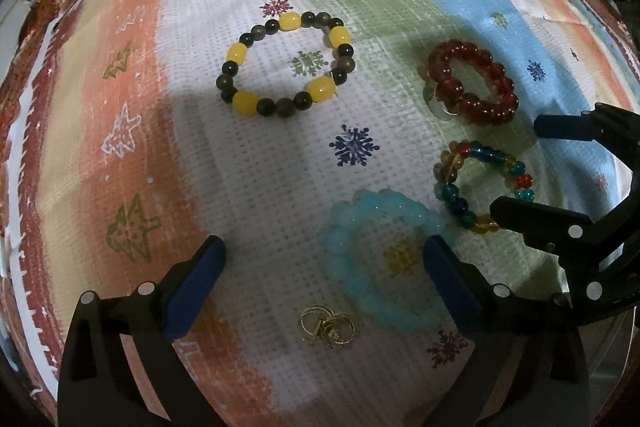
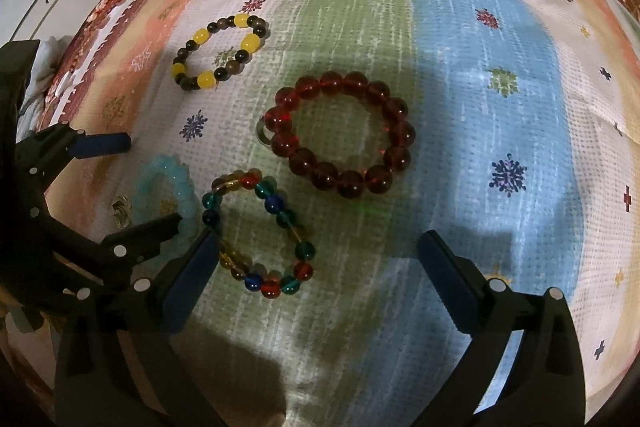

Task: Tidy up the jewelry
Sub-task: 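Grasp the light blue bracelet with the left tool while the right tool grasps the multicolour beaded bracelet, then carry both bracelets to the silver tin and open both tools to release them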

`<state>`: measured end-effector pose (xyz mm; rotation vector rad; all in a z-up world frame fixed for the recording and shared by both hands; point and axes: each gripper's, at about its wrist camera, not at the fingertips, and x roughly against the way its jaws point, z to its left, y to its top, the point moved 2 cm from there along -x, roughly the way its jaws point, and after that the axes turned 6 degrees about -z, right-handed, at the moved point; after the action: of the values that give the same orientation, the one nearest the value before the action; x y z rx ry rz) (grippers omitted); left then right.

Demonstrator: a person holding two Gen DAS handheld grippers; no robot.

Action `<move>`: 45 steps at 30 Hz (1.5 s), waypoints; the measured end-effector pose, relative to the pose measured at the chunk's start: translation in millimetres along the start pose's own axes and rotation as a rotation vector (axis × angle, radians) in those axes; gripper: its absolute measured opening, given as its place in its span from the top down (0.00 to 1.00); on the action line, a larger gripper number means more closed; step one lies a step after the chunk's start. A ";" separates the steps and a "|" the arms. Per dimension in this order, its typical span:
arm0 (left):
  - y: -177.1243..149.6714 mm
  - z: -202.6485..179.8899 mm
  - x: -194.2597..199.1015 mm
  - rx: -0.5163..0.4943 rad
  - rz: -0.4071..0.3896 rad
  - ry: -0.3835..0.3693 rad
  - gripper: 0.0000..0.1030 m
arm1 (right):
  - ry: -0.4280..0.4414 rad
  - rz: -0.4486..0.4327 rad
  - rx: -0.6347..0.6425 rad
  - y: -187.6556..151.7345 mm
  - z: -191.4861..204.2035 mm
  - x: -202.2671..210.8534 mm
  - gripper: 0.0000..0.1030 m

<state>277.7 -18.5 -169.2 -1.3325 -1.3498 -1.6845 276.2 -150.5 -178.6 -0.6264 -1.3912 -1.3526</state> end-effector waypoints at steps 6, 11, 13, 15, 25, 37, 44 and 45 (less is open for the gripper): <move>-0.8 0.7 0.5 -0.004 -0.002 0.004 0.06 | -0.002 0.000 0.002 -0.2 -0.3 0.8 0.04; -0.5 3.2 -1.4 -0.010 -0.005 0.006 0.06 | -0.004 0.000 0.007 0.0 0.8 0.0 0.04; -1.0 0.5 0.7 -0.016 -0.007 0.010 0.06 | -0.008 0.000 0.012 -0.4 1.1 -0.4 0.04; -1.6 -0.1 0.8 -0.018 -0.009 0.010 0.06 | -0.006 0.000 0.017 -0.8 2.0 -1.1 0.04; -3.5 -13.6 6.7 -0.049 -0.021 0.011 0.33 | -0.098 -0.006 0.039 -0.5 0.0 -0.8 0.32; 0.0 2.1 19.3 -0.003 -0.042 -0.008 0.90 | -0.058 -0.031 0.003 -0.1 -12.3 10.8 0.89; 7.3 4.4 44.7 0.021 -0.101 -0.034 0.90 | -0.025 -0.061 0.027 0.8 1.4 26.2 0.89; 8.0 4.0 49.7 0.023 -0.114 -0.038 0.90 | -0.022 -0.073 0.038 0.7 4.2 30.2 0.89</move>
<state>270.2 -10.7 -119.8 -1.3020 -1.4874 -1.7202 266.1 -155.2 -150.2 -0.5718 -1.4663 -1.3768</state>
